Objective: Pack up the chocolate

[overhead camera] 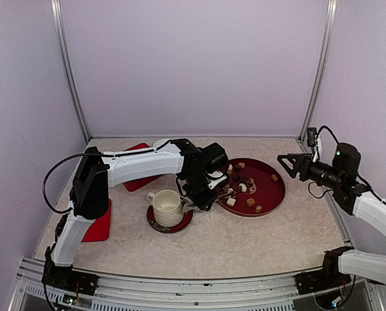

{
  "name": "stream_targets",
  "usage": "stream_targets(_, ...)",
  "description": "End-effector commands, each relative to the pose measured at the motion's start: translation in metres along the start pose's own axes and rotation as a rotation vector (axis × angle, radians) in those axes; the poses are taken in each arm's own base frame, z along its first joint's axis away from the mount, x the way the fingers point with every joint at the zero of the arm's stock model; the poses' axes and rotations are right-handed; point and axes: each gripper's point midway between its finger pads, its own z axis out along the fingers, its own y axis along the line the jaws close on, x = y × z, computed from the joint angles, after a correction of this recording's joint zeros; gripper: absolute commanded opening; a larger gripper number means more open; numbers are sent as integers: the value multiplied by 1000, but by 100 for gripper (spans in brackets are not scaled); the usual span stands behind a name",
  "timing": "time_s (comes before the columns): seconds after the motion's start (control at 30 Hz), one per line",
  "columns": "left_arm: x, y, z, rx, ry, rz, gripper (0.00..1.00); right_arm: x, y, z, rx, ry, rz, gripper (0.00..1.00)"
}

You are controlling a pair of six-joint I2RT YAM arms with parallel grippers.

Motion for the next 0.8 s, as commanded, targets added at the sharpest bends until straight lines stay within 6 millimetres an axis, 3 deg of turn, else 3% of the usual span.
stream_targets(0.0,-14,17,-14,-30,-50,-28,33,-7,-2,-2,11,-17,-15,73)
stream_targets(0.2,-29,19,-32,2,-114,-38,32,-8,-2,-1,8,-17,-12,72)
stream_targets(0.5,-33,31,-54,49,-179,-66,31,-8,-1,-1,5,-16,-8,73)
stream_targets(0.77,-34,60,-92,60,-285,-112,31,-9,-1,-1,0,-18,1,73)
